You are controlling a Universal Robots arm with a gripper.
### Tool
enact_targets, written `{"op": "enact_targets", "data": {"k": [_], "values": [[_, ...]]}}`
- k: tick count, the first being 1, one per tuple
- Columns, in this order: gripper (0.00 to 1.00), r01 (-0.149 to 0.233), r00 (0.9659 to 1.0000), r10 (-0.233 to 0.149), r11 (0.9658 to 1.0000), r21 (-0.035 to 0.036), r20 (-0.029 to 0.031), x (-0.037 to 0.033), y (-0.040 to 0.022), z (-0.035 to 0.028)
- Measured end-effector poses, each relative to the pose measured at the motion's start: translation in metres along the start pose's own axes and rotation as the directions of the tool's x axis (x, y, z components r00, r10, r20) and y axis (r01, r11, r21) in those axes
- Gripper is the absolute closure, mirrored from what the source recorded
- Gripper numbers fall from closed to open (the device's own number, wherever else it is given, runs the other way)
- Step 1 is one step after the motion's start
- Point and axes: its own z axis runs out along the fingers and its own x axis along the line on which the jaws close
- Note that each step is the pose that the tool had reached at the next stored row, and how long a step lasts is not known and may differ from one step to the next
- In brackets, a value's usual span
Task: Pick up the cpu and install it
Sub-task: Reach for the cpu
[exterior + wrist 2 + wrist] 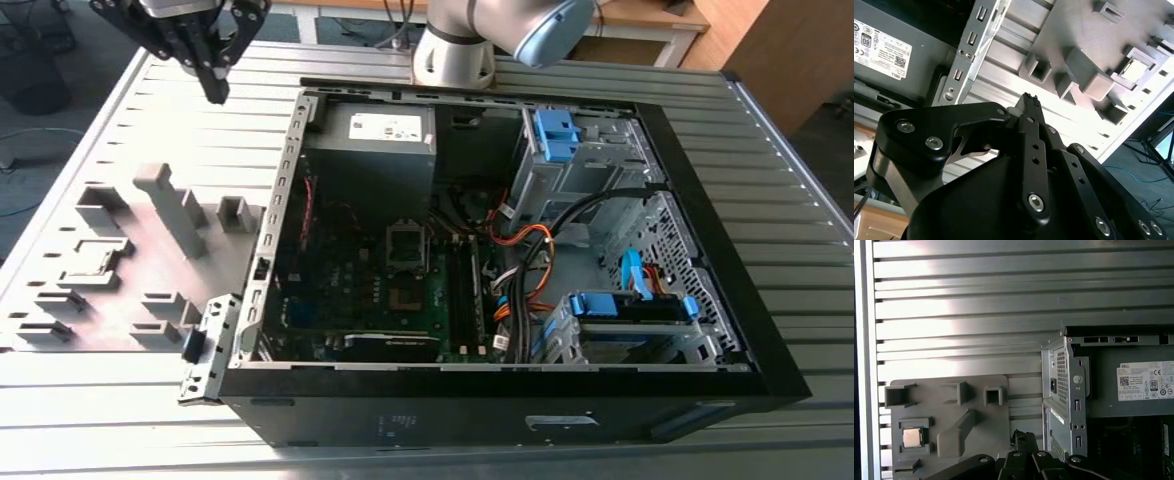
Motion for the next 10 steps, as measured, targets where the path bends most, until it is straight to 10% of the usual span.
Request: {"op": "enact_targets", "data": {"k": [10], "values": [[0.89,0.000,1.0000,0.000,1.0000,0.0004,0.0000,0.0245,0.0000,0.0005]]}}
